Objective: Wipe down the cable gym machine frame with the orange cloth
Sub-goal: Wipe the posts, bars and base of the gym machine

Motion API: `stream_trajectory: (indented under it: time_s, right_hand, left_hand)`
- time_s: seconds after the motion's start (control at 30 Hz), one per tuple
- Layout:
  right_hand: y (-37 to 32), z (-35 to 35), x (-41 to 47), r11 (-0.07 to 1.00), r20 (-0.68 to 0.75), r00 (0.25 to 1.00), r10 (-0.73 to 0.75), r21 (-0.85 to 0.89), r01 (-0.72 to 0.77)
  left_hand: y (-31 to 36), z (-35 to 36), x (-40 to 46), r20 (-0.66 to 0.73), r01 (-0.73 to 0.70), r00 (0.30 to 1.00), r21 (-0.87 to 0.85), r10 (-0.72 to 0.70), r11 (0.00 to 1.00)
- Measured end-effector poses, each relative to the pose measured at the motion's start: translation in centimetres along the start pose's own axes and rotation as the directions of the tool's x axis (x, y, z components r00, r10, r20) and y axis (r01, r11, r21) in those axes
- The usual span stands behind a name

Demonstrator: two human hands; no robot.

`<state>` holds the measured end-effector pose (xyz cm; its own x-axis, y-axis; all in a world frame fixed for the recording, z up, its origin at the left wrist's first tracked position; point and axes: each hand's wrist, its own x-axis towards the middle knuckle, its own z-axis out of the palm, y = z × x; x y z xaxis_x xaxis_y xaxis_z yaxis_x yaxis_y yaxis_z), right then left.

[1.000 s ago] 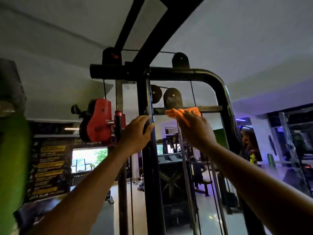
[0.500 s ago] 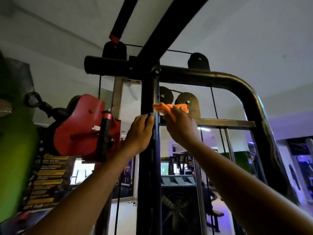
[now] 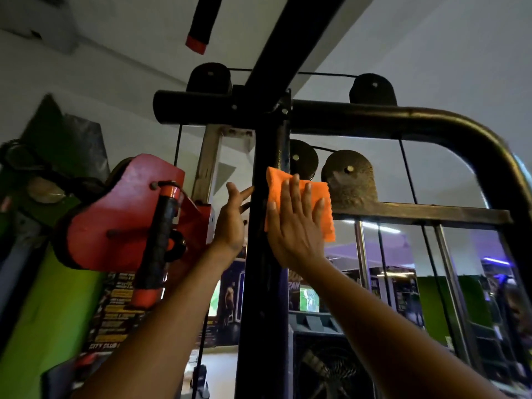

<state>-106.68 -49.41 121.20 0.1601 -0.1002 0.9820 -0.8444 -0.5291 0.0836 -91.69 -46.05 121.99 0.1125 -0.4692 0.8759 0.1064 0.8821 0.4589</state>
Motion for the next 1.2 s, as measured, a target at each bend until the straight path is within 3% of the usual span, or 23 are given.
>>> stream_trajectory:
  time_s: [0.17,0.33,0.53,0.77,0.97,1.13,1.2]
  right_hand:
    - [-0.9,-0.5,1.8,0.999,0.02,1.0,0.012,0.036,-0.012]
    - [-1.2,-0.2,-3.5,0.995,-0.033,0.999,-0.013,-0.1,0.01]
    - [-2.1,-1.5,4.2,0.995,0.059,0.996,0.071,-0.071,-0.067]
    - [-2.9,0.6,-6.8,0.995,-0.004,1.0,0.006,-0.101,-0.006]
    - [-3.6,0.1,1.5,0.993,-0.007,0.993,0.118,-0.003,-0.118]
    - [-4.3,1.6,-8.1,0.986,-0.019,0.996,0.084,0.147,-0.08]
    - [-4.0,1.9,-9.7,0.988,0.007,0.996,0.09,0.128,-0.09]
  left_hand:
    - [-0.7,-0.1,0.1,-0.001,-0.004,1.0,-0.04,0.004,0.999]
    - [-1.1,-0.1,-0.2,-0.043,0.016,0.999,-0.18,-0.024,0.984]
    - [-0.6,0.0,-0.4,-0.024,0.049,0.998,-0.245,-0.056,0.968]
    - [-1.3,-0.4,-1.2,0.002,0.067,0.998,-0.264,-0.069,0.962]
    - [-1.3,-0.3,-1.6,0.003,0.05,0.999,-0.269,-0.051,0.962]
    - [-1.5,-0.6,-2.2,0.035,0.07,0.997,-0.264,-0.063,0.962]
    - [-1.4,-0.7,-2.7,0.045,0.064,0.997,-0.231,-0.055,0.971]
